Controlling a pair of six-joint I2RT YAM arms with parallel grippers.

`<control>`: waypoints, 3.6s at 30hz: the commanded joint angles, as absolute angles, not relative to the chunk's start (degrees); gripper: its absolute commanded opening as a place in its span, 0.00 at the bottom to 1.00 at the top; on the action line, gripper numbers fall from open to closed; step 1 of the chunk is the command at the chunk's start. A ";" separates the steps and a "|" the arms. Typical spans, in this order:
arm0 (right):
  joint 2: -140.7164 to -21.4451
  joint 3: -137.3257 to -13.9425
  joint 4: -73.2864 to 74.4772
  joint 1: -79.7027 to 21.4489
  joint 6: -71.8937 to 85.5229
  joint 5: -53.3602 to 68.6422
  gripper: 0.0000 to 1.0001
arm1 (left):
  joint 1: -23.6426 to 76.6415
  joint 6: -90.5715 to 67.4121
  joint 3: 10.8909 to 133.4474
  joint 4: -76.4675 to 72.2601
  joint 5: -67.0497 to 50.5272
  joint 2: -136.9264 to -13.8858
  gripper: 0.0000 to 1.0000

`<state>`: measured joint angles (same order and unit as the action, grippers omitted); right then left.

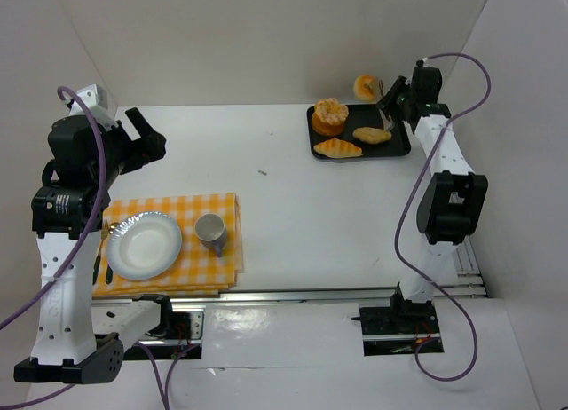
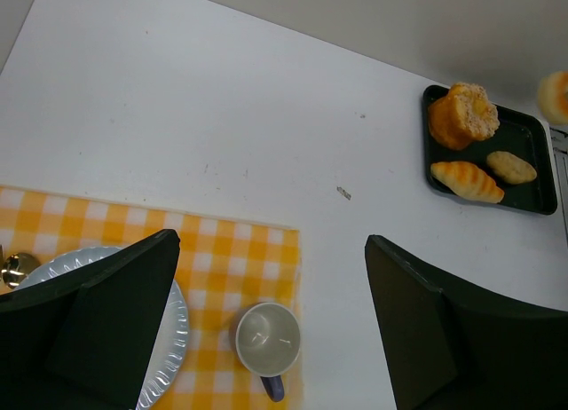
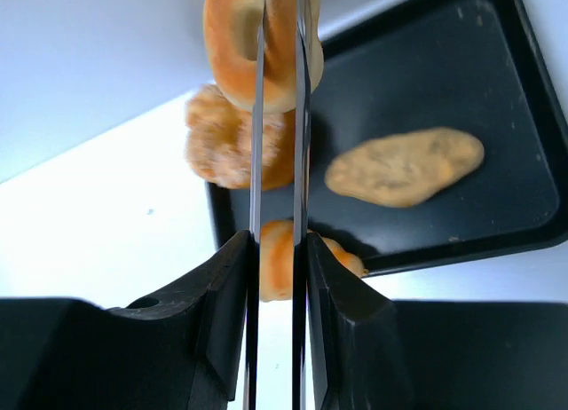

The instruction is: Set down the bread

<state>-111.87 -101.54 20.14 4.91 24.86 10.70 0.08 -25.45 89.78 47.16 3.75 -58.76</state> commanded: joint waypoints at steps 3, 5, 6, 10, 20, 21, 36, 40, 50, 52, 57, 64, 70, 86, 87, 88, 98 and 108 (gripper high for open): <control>-102.92 -100.47 17.39 -2.97 20.57 9.14 0.12 | -0.26 -24.70 91.14 44.82 3.16 -58.45 0.99; -101.61 -99.76 17.92 -8.84 17.86 11.67 0.12 | -0.26 -25.22 91.14 44.82 2.55 -58.45 0.99; -101.60 -98.80 17.93 -10.96 17.32 12.21 0.12 | -0.26 -25.22 91.14 44.82 2.55 -58.45 0.99; -101.07 -93.79 13.98 -22.30 15.21 15.20 0.12 | -0.26 -25.22 91.14 44.82 2.55 -58.45 0.99; -113.53 -102.29 13.54 -50.77 9.84 14.94 0.12 | -0.26 -25.22 91.67 44.82 2.55 -57.92 0.99; -114.69 -103.17 13.01 -51.93 9.84 14.94 0.12 | -0.26 -25.22 91.67 44.82 2.55 -57.92 0.99; -133.68 -124.46 17.06 -64.69 12.04 14.42 0.12 | -0.26 -24.70 92.20 45.88 4.75 -56.87 0.99; -134.20 -123.40 16.52 -64.69 12.83 14.41 0.19 | -0.26 -24.70 92.20 45.88 4.75 -56.87 0.99; -130.17 -121.90 17.05 -63.54 12.83 13.80 0.60 | -0.26 -24.70 92.20 45.88 4.22 -56.87 0.99; -129.56 -121.90 17.05 -63.02 12.83 13.80 0.60 | -0.26 -24.70 91.67 45.88 4.22 -56.87 0.99; -124.29 -117.80 15.04 -61.62 12.22 11.78 0.60 | -0.26 -24.70 91.67 45.88 4.22 -56.87 0.99; -115.50 -113.13 15.91 -55.29 12.22 5.02 0.59 | -0.26 -25.22 91.67 45.88 4.22 -56.87 0.99; -108.12 -103.47 17.92 -44.49 13.97 -2.45 0.59 | -0.26 -25.22 92.20 45.88 4.83 -56.87 0.99; -101.60 -88.61 25.57 -12.14 19.60 -4.48 0.59 | -0.26 -25.22 91.05 45.35 4.83 -56.87 0.99; -101.60 -87.90 25.58 -12.13 19.60 -4.48 0.59 | -0.26 -25.22 91.05 45.35 4.83 -56.87 0.99; -101.08 -87.02 24.62 -11.61 19.60 -3.96 0.59 | -0.26 -25.22 91.05 45.35 4.83 -56.87 0.99; -99.94 -85.25 23.91 -10.98 19.07 -2.11 0.59 | -0.26 -25.22 91.05 44.82 4.83 -57.39 0.99; -95.54 -81.39 24.43 -12.74 18.02 -6.67 0.58 | -0.26 -25.75 90.53 44.82 3.60 -57.39 0.99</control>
